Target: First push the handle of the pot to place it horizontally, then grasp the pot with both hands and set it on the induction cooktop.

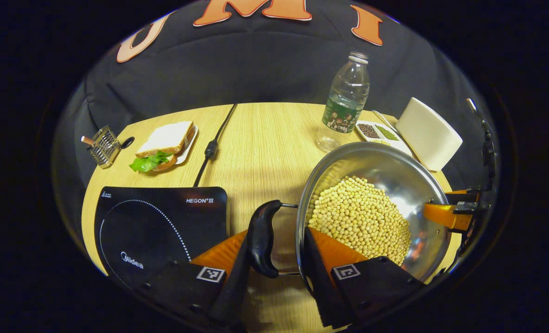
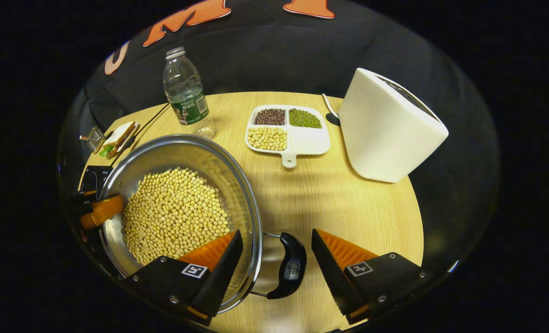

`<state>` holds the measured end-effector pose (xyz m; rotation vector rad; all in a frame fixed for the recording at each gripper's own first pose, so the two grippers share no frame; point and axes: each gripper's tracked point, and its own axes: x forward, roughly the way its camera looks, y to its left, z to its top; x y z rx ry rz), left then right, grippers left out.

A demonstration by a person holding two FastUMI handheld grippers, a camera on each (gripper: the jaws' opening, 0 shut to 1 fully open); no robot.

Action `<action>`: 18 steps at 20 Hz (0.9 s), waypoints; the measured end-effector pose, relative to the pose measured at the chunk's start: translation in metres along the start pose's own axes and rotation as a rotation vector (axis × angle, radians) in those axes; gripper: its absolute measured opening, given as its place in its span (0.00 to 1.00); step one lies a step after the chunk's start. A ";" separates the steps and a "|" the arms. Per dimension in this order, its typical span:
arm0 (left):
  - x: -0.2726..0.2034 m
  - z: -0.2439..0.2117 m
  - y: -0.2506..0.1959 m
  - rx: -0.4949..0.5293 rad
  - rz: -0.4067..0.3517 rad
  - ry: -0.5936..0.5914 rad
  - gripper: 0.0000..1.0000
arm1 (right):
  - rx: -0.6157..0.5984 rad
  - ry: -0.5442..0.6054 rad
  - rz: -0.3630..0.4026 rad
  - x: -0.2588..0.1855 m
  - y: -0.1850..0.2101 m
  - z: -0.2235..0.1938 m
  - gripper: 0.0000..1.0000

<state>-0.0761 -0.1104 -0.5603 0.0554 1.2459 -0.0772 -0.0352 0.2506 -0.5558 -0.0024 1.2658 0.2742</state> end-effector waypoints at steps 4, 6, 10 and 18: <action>0.001 0.000 -0.001 -0.003 0.003 -0.001 0.65 | 0.010 0.017 -0.003 0.006 0.005 -0.010 0.80; -0.002 -0.002 0.000 -0.004 0.023 0.011 0.65 | 0.044 0.033 0.007 -0.001 0.006 -0.012 0.78; -0.001 -0.003 -0.006 -0.036 0.055 0.033 0.64 | 0.139 0.011 0.039 -0.004 0.011 -0.018 0.61; -0.013 0.010 0.003 -0.022 0.125 -0.044 0.63 | 0.114 -0.061 0.073 -0.045 0.035 -0.004 0.57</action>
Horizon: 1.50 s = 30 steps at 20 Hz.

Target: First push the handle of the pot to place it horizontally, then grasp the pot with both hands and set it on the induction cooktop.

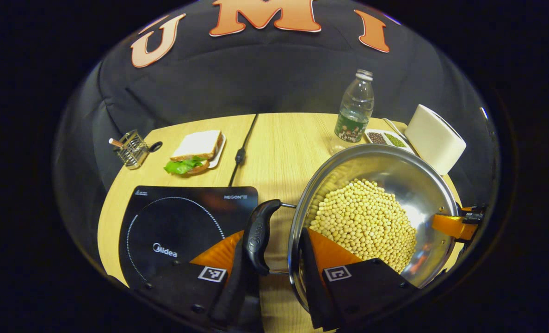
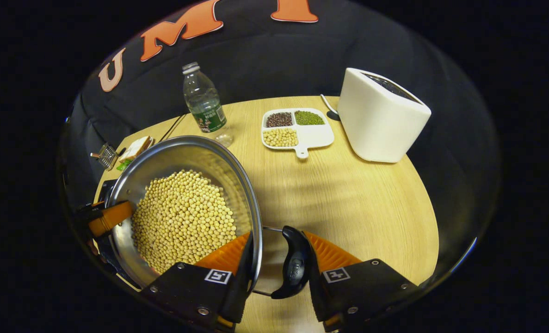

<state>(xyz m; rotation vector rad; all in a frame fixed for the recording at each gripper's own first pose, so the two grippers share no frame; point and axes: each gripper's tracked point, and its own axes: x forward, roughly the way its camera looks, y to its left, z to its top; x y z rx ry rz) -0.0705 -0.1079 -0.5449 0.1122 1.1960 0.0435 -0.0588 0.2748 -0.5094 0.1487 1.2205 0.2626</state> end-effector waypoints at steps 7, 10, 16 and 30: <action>-0.032 0.021 0.023 -0.078 0.078 -0.062 0.61 | -0.068 -0.090 0.071 -0.039 0.061 0.031 0.57; -0.043 0.024 0.031 -0.116 0.110 -0.070 0.63 | -0.101 -0.109 0.098 -0.050 0.091 0.041 0.57; -0.062 0.029 0.048 -0.188 0.182 -0.055 0.62 | -0.171 -0.120 0.146 -0.060 0.159 0.050 0.57; -0.083 0.034 0.050 -0.232 0.260 0.040 0.63 | -0.252 -0.005 0.216 -0.023 0.287 0.031 0.57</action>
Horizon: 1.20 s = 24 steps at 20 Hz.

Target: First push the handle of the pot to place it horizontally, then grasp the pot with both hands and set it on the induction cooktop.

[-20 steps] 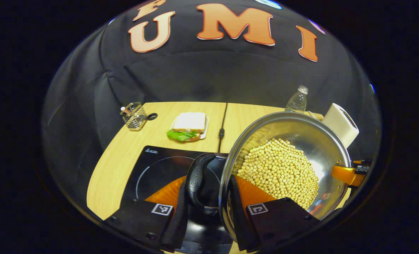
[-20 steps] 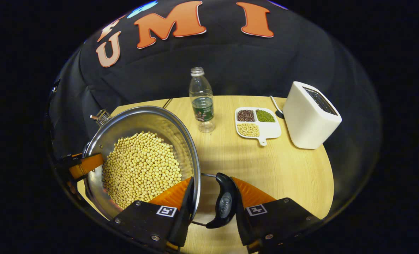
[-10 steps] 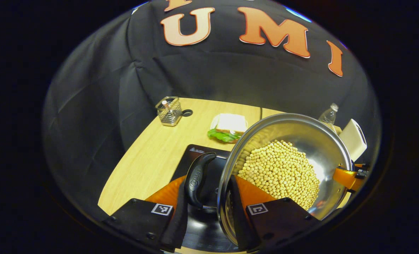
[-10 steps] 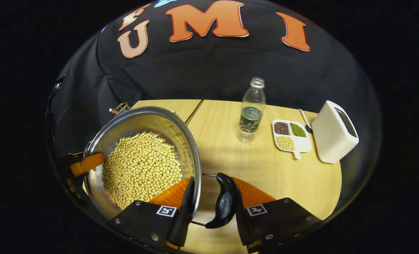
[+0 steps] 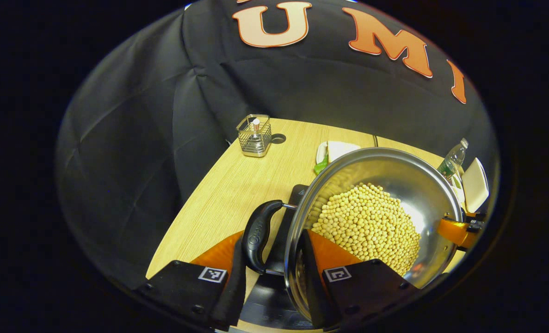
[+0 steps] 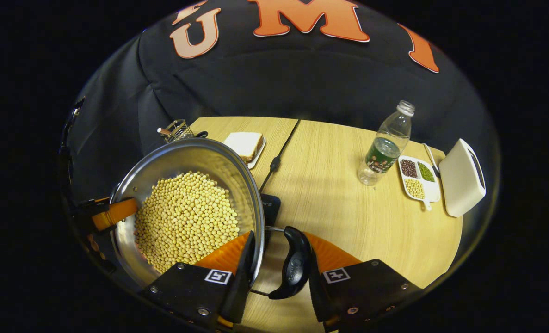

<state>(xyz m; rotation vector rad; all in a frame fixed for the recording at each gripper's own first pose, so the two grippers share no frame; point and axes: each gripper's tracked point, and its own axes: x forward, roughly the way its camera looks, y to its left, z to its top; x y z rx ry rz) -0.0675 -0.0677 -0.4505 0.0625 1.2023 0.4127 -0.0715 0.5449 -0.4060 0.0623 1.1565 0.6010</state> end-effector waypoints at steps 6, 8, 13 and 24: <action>0.005 0.005 0.001 -0.003 -0.023 0.065 0.63 | 0.004 0.057 -0.028 0.016 0.016 -0.008 0.58; 0.008 0.005 0.000 -0.002 -0.030 0.075 0.63 | 0.010 0.071 -0.037 0.017 0.019 -0.011 0.57; 0.010 0.007 -0.001 -0.001 -0.044 0.093 0.63 | 0.017 0.083 -0.053 0.020 0.022 -0.015 0.57; 0.005 0.006 -0.004 0.017 -0.042 0.078 0.64 | 0.048 0.079 -0.042 0.021 0.017 -0.020 0.61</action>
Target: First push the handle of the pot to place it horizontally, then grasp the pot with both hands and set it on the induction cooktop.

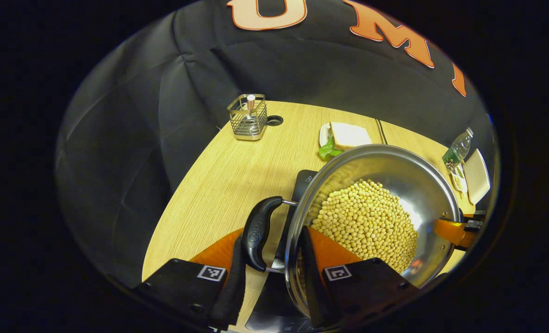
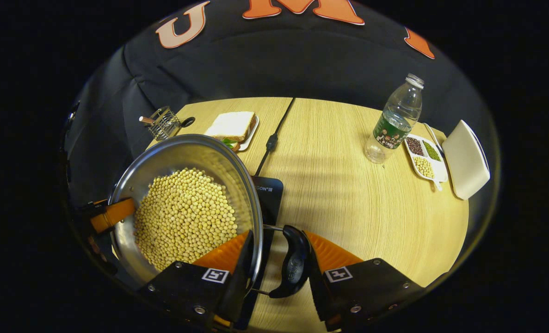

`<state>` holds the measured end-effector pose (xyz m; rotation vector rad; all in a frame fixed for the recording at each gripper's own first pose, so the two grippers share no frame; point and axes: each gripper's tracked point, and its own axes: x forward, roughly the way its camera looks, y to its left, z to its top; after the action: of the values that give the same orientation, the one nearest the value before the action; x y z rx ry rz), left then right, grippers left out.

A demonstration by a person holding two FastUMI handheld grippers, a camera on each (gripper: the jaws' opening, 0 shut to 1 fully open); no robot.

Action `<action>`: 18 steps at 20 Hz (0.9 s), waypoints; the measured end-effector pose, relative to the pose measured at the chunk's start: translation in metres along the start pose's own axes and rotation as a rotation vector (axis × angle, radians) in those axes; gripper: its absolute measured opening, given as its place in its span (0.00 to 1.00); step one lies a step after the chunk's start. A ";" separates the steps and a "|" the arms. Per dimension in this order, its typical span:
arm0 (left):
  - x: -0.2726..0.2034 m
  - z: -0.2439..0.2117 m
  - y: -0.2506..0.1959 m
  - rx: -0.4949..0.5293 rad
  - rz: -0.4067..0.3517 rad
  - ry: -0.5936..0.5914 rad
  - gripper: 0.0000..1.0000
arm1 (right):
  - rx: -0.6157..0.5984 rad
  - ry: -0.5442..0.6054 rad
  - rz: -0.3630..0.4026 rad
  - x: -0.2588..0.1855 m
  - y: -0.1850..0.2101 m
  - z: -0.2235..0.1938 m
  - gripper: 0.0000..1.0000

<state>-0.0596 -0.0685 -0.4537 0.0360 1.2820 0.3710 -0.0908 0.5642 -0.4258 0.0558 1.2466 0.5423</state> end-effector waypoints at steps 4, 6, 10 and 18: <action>0.001 -0.001 0.000 0.009 0.004 -0.015 0.72 | -0.056 -0.036 -0.010 -0.001 -0.005 0.005 0.68; 0.001 -0.006 0.000 0.025 0.007 -0.020 0.76 | -0.051 -0.068 -0.001 -0.008 -0.008 0.010 0.72; -0.010 0.001 0.005 0.046 0.024 -0.072 0.85 | 0.029 -0.139 0.053 -0.037 -0.026 0.020 0.91; -0.060 0.025 0.006 0.064 0.112 -0.192 0.94 | 0.065 -0.358 -0.054 -0.121 -0.138 0.042 0.96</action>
<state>-0.0518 -0.0761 -0.3890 0.1946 1.1038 0.4122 -0.0286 0.4030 -0.3503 0.1664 0.9131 0.4223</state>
